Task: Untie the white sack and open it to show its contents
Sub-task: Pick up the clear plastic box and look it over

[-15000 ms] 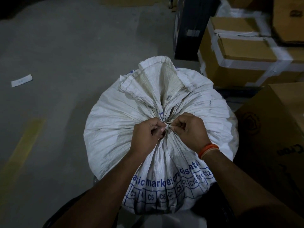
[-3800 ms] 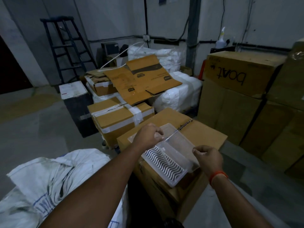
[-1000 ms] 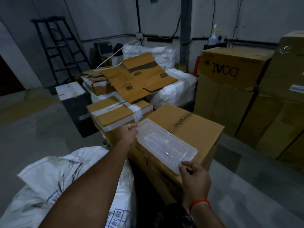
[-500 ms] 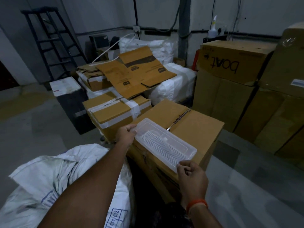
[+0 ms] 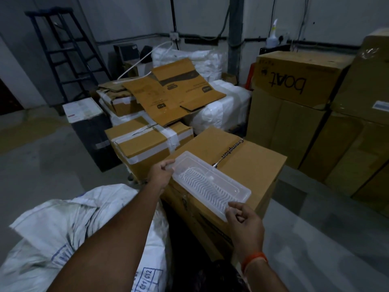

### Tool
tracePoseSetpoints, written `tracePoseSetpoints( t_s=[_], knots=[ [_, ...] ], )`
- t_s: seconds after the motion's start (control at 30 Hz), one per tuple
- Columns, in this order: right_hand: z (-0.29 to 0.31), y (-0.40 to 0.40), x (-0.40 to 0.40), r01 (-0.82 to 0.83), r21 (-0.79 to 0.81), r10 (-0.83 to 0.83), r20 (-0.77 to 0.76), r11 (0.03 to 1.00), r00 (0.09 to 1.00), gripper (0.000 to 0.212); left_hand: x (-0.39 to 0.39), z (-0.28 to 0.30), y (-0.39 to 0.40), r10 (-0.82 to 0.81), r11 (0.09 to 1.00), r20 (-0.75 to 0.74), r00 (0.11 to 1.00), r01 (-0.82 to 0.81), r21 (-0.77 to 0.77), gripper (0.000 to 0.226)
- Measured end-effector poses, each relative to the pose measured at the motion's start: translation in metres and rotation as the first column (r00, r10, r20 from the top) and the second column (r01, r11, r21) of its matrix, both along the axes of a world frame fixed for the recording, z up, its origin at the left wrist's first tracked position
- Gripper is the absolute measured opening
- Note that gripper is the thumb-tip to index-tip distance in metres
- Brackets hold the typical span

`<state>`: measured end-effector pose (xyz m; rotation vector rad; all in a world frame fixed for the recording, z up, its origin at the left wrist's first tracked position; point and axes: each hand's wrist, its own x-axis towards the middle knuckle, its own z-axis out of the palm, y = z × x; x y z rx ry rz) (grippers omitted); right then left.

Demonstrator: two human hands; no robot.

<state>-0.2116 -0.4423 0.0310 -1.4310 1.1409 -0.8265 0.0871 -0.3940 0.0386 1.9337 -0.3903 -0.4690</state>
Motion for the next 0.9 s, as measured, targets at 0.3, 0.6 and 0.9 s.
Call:
tracePoseSetpoints(
  t_s=[0.3,0.6,0.9],
  knots=[
    [-0.012,-0.019,-0.001,0.000,0.057,-0.010,0.169,0.998,0.986,0.013,0.003,0.009,-0.001,-0.076,0.996,0.087,0.993,0.071,0.061,0.031],
    [-0.017,-0.054,0.008,0.061,0.057,-0.071,0.180,0.996,0.981,0.013,0.020,0.033,-0.029,-0.323,0.935,0.273,0.906,0.261,0.240,0.028],
    [-0.035,-0.066,0.012,0.083,0.030,-0.086,0.131,0.996,0.988,0.016,0.028,0.027,-0.045,-0.349,0.932,0.145,0.926,0.327,0.155,0.026]
  ],
)
